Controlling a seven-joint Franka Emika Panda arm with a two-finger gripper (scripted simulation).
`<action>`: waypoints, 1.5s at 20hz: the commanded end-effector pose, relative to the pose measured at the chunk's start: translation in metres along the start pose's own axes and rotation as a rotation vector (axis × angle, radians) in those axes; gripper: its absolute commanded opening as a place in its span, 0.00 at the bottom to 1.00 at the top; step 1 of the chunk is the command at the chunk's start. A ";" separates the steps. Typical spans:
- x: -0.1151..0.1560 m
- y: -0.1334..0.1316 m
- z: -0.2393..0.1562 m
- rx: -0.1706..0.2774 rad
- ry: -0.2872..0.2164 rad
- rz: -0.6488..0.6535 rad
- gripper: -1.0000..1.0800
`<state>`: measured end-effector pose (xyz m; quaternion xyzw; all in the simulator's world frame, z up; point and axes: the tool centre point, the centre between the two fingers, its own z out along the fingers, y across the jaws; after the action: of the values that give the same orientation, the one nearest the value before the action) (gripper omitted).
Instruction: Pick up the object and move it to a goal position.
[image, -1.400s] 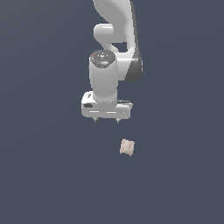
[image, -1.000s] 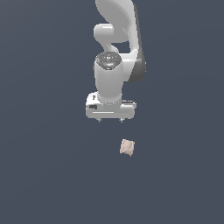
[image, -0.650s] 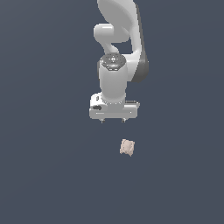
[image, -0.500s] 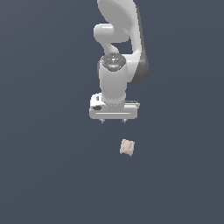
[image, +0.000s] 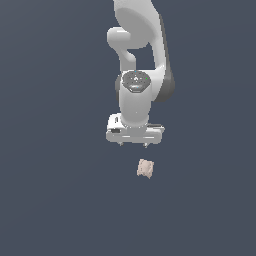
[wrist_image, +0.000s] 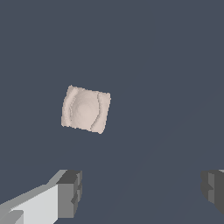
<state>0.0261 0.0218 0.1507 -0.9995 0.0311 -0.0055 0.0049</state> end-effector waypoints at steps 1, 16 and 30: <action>0.008 -0.008 0.008 -0.001 -0.002 0.028 0.96; 0.048 -0.056 0.057 -0.010 -0.009 0.191 0.96; 0.049 -0.059 0.086 -0.011 -0.010 0.201 0.96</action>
<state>0.0802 0.0782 0.0742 -0.9914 0.1309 -0.0006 0.0003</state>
